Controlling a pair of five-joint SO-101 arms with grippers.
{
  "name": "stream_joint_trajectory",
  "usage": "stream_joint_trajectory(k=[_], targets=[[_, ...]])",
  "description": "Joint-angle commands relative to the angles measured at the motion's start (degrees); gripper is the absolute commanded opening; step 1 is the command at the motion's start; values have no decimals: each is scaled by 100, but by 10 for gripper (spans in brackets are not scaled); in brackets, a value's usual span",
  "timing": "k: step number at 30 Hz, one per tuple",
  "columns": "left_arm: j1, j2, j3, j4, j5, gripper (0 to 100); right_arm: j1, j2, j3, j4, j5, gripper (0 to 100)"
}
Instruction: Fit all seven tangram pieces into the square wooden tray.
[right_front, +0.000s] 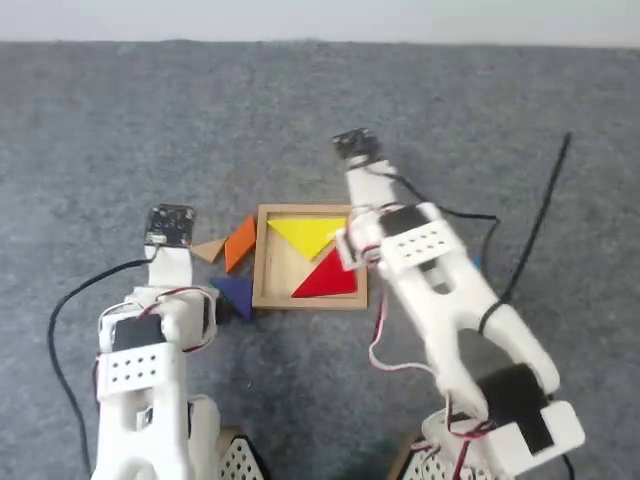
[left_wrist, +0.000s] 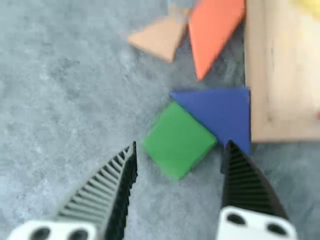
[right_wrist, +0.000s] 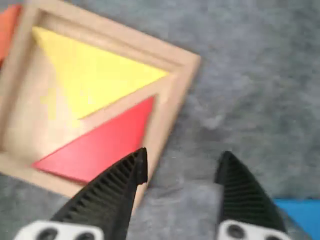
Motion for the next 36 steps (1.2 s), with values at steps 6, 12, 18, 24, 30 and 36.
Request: stream_joint_trajectory(k=[6,12,18,24,30,36], targets=[[1978,-967,-549,-9,237,257,1253,-66,-9,-374,149,22],[2585,818,-1701,141,53,258,699,-66,299,-453,141,22],[3209,3165,-2853,281,-607,263,1182,-119,545,-963,-26,22],[3569,4756,-3582,316,-835,276,1437,-127,545,-980,-501,22],[3455,5099,-3635,484,-958,279,866,-57,642,-989,-536,22],[3464,5600,-3864,431,-941,279,462,-66,835,-1279,-545,22]])
